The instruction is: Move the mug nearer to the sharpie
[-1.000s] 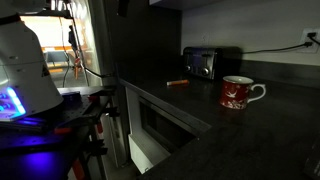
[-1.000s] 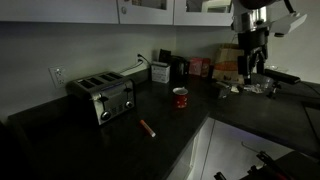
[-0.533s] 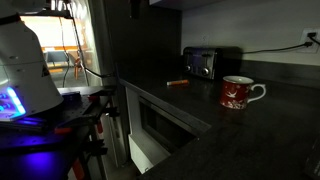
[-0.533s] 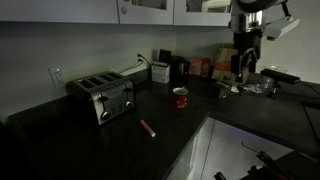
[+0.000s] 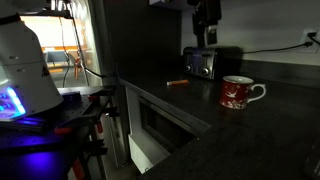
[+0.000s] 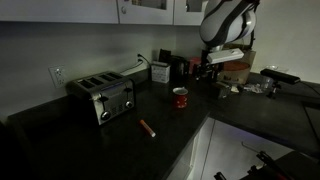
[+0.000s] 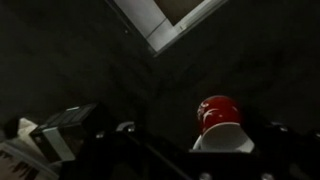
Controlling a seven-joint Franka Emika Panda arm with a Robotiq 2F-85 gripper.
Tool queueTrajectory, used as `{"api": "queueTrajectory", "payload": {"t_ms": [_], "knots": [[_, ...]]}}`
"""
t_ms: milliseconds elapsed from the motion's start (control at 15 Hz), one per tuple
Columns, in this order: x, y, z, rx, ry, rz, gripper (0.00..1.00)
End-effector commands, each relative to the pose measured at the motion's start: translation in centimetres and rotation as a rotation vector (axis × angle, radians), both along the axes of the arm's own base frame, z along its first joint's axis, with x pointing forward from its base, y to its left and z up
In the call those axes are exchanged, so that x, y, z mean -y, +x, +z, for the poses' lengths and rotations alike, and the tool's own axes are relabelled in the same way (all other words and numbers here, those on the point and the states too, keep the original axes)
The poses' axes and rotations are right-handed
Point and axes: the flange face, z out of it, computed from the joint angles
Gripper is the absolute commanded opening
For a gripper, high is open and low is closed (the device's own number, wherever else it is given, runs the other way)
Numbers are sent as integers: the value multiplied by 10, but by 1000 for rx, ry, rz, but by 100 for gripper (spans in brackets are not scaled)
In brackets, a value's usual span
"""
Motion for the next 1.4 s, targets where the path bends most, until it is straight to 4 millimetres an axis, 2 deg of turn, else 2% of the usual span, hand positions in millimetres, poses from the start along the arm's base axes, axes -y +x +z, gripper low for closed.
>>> {"api": "queueTrajectory", "payload": {"t_ms": [0, 267, 467, 600, 667, 867, 1333], "knots": [[8, 68, -36, 5, 84, -181, 100], [28, 119, -74, -18, 206, -352, 100], [40, 139, -95, -32, 264, -401, 100], [44, 146, -104, -55, 290, -417, 98], [45, 148, -108, -71, 309, -419, 81], [49, 150, -114, -103, 324, -422, 64], [48, 140, -138, -191, 340, -378, 9]]}}
